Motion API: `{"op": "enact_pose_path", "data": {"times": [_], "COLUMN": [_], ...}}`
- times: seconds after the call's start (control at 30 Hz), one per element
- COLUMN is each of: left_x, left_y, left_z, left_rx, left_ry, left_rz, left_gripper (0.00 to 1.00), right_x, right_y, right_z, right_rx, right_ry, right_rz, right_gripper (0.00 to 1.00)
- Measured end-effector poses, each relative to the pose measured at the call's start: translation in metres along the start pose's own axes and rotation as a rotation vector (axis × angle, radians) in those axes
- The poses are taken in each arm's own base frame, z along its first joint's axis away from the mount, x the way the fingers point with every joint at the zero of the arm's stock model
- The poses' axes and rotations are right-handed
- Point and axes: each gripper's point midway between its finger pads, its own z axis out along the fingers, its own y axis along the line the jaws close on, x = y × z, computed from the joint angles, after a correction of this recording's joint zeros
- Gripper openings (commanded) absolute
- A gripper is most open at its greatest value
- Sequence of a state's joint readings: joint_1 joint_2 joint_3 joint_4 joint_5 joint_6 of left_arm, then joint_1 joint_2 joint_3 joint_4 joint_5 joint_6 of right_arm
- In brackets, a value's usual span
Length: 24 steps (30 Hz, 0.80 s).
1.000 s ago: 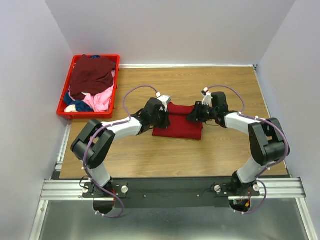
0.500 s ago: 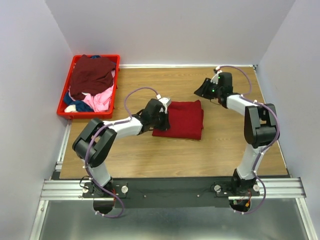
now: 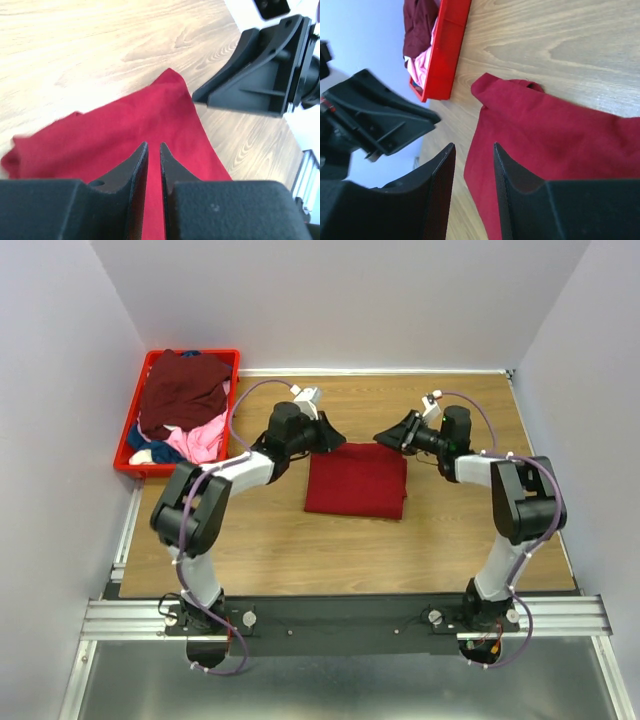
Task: Fold and stack the t-shirts
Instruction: Fold the tshirt
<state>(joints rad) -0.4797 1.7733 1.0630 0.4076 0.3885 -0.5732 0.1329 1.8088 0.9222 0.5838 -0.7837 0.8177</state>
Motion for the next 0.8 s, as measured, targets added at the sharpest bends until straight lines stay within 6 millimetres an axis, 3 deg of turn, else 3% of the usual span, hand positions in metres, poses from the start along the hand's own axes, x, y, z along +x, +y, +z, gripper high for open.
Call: {"op": "enact_pose_path", "data": {"times": [0.1, 0.17, 0.3, 0.37, 0.47, 0.6, 0.67, 0.8], "left_x": [0.007, 0.021, 0.047, 0.054, 0.051, 0.032, 0.024, 0.008], "left_y": [0.013, 0.035, 0.072, 0.089, 0.108, 0.115, 0.116, 0.102], "left_z": [0.019, 0.033, 0.043, 0.044, 0.044, 0.042, 0.039, 0.023], "left_rx": [0.028, 0.017, -0.021, -0.036, -0.046, -0.044, -0.045, -0.036], "left_ry": [0.022, 0.052, 0.101, 0.114, 0.107, 0.064, 0.047, 0.016], "left_rz": [-0.039, -0.077, -0.144, -0.18, -0.216, -0.212, -0.21, -0.195], "left_gripper": [0.22, 0.23, 0.23, 0.22, 0.23, 0.23, 0.23, 0.24], "right_x": [0.006, 0.012, 0.025, 0.025, 0.016, 0.011, 0.007, -0.004], "right_y": [-0.017, -0.036, -0.091, -0.105, -0.108, -0.107, -0.1, -0.062], "right_z": [0.007, 0.012, 0.012, 0.009, 0.005, 0.002, 0.0, -0.014], "right_rx": [-0.002, 0.014, 0.077, 0.073, 0.06, 0.053, 0.044, -0.004], "right_ry": [0.007, 0.015, 0.014, 0.01, -0.016, -0.027, -0.032, -0.052], "right_rz": [0.047, 0.089, 0.209, 0.255, 0.25, 0.246, 0.242, 0.205], "right_gripper": [0.43, 0.43, 0.43, 0.43, 0.43, 0.43, 0.43, 0.43]}}
